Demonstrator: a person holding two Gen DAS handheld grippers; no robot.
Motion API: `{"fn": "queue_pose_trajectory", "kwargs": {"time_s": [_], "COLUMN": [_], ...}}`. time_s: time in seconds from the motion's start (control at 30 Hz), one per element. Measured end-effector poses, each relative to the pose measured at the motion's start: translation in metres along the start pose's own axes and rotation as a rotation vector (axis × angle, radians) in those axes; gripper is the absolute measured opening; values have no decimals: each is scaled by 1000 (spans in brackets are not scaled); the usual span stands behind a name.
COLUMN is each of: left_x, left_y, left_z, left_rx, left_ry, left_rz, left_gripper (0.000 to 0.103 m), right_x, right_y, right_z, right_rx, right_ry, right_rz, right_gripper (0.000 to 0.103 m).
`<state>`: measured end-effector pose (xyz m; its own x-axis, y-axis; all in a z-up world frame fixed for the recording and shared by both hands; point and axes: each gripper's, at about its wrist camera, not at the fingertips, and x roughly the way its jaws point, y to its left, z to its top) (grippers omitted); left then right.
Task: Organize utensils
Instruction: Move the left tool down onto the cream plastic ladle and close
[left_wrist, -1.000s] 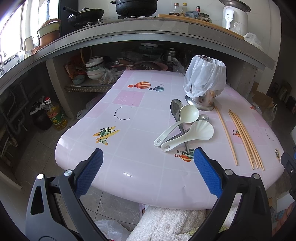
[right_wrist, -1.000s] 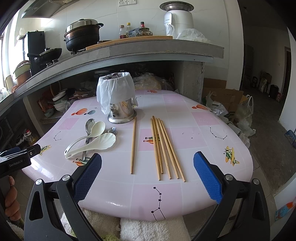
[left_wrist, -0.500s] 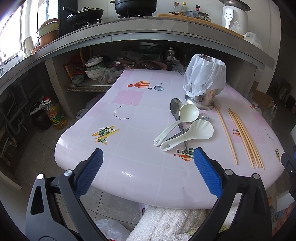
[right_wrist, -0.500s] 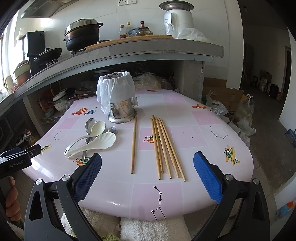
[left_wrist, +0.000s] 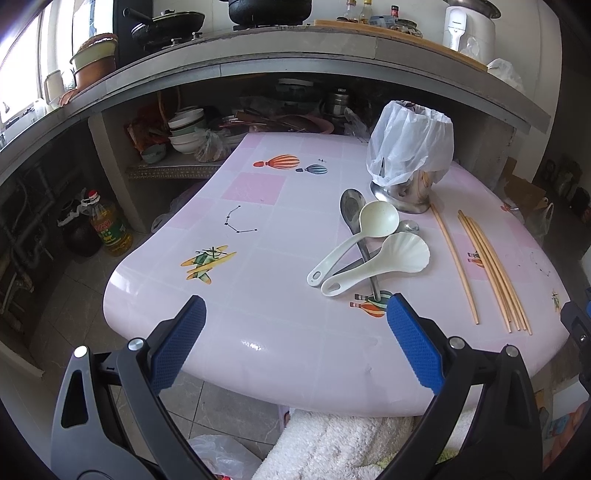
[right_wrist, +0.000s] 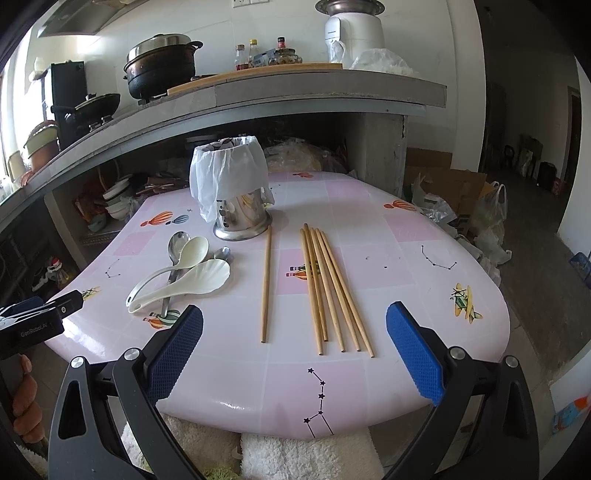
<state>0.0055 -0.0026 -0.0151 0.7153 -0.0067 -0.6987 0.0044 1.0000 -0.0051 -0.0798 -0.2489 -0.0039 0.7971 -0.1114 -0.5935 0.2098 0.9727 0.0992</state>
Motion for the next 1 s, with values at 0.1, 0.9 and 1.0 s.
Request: {"fn": "queue_pose_trajectory", "kwargs": {"time_s": [0.1,0.9,1.0], "left_x": [3,83,94], "left_y": [0,-4,-5], "left_z": [1,41,49], "left_rx": [2,35,32], "left_ry": [1,59,59], "left_rz": [5,-257,-295], "left_gripper": [95,95,95], "right_x": [3,99,111], "right_y": [0,43,46], "right_z": [0,41,41], "right_rx": [3,-63,-45], "right_ry": [4,76,108], "right_rz": [-2,162,226], "right_gripper": [97,97,97]}}
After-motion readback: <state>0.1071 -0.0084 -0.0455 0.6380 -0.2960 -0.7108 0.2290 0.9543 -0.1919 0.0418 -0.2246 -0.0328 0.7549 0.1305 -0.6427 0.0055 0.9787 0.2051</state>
